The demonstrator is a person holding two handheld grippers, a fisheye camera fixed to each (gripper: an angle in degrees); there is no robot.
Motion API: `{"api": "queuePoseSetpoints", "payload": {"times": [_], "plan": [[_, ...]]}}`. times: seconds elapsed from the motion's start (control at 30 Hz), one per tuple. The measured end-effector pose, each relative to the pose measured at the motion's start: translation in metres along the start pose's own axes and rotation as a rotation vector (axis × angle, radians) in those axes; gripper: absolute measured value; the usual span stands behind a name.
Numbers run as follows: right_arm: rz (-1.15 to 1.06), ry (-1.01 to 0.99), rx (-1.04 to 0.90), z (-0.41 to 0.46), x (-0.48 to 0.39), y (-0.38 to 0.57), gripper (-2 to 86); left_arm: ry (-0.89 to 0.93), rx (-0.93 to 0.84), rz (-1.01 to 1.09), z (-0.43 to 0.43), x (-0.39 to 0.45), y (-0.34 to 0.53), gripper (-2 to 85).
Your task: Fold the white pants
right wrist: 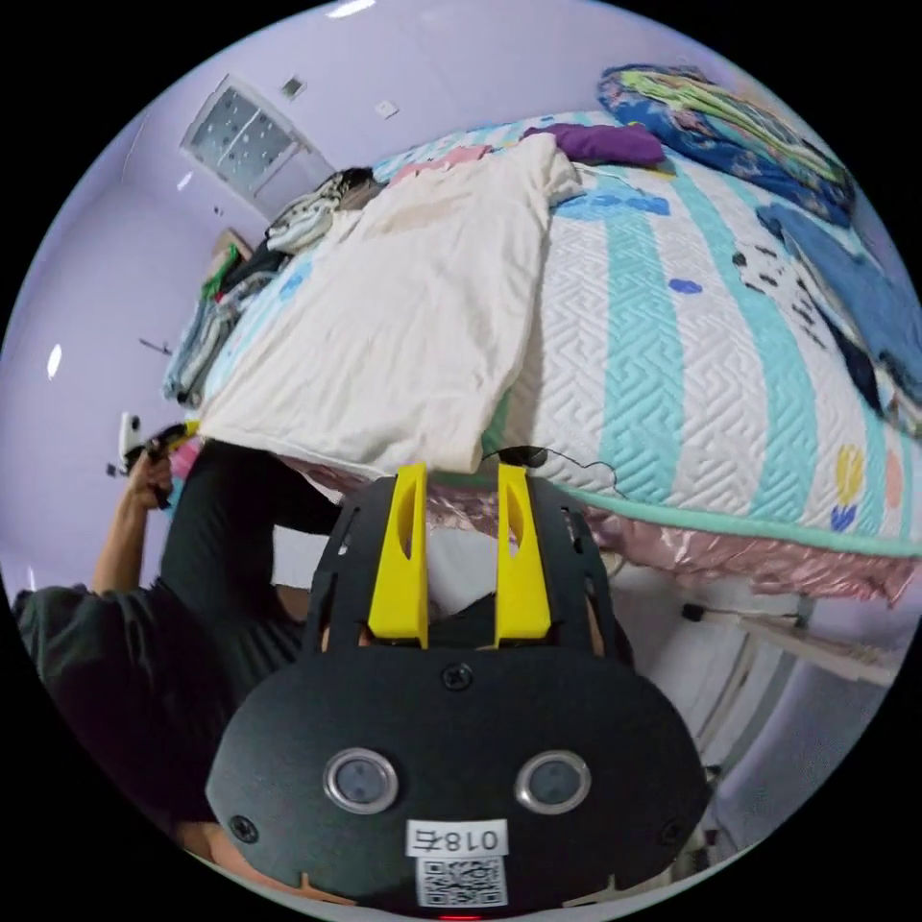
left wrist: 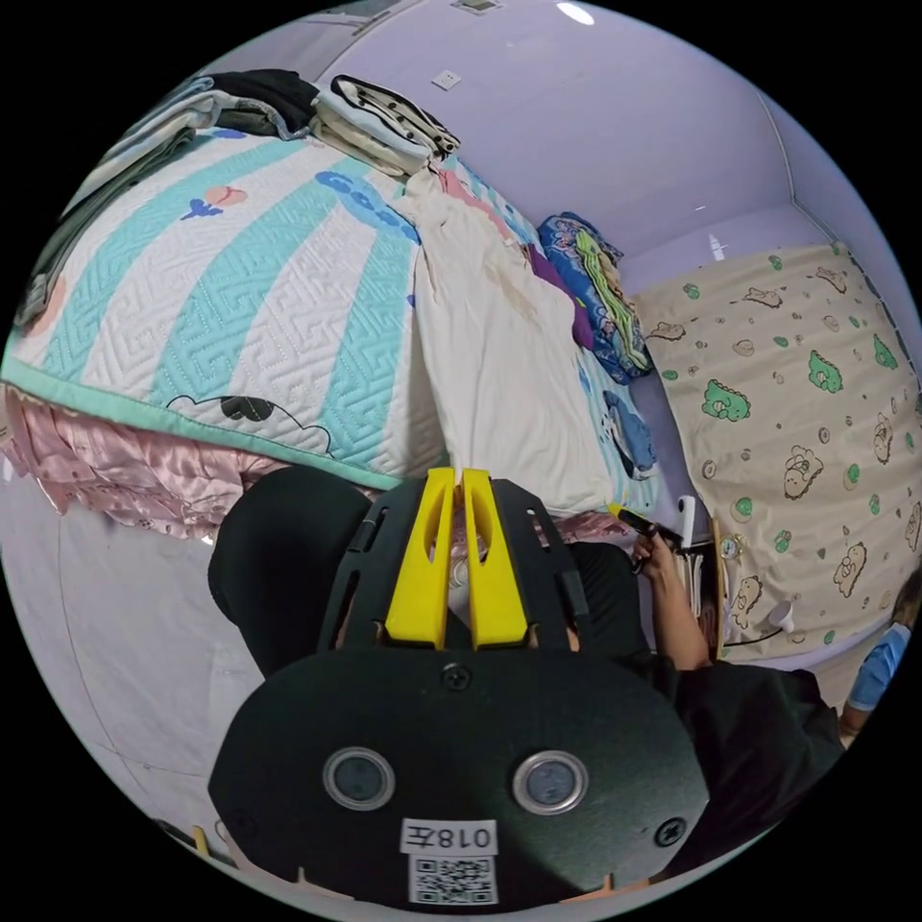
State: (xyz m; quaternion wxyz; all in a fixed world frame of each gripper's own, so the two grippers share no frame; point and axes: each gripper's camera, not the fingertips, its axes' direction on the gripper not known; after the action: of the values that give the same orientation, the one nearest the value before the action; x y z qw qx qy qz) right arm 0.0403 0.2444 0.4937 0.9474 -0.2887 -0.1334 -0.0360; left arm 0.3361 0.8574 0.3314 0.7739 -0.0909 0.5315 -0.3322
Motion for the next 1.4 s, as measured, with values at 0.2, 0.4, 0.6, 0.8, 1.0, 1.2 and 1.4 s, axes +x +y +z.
{"api": "queuePoseSetpoints", "payload": {"times": [0.2, 0.4, 0.6, 0.8, 1.0, 1.2, 1.4], "plan": [[-0.185, 0.151, -0.135, 0.020, -0.008, -0.026, 10.9, -0.010, 0.017, 0.007, 0.003, 0.016, 0.009, -0.9], [-0.294, 0.174, -0.161, 0.019, -0.009, -0.040, 4.8, -0.007, 0.026, 0.016, 0.005, 0.028, 0.014, -0.9], [-0.253, -0.142, -0.197, -0.042, 0.025, -0.052, 1.3, 0.001, 0.021, 0.068, -0.005, 0.045, 0.015, -0.9], [-0.067, -0.329, -0.137, -0.103, 0.094, -0.060, 0.9, -0.089, -0.084, 0.129, 0.008, 0.055, 0.014, -0.9], [0.179, -0.228, -0.197, -0.081, 0.148, -0.054, 4.1, -0.095, -0.135, 0.085, 0.030, 0.035, 0.025, -0.9], [-0.060, -0.119, -0.242, -0.109, 0.133, -0.065, 8.1, -0.068, -0.138, 0.076, 0.024, 0.025, 0.023, -0.7], [-0.007, -0.145, -0.170, -0.147, 0.149, -0.090, 7.5, -0.093, -0.090, 0.060, 0.008, 0.018, 0.032, 2.5]]}}
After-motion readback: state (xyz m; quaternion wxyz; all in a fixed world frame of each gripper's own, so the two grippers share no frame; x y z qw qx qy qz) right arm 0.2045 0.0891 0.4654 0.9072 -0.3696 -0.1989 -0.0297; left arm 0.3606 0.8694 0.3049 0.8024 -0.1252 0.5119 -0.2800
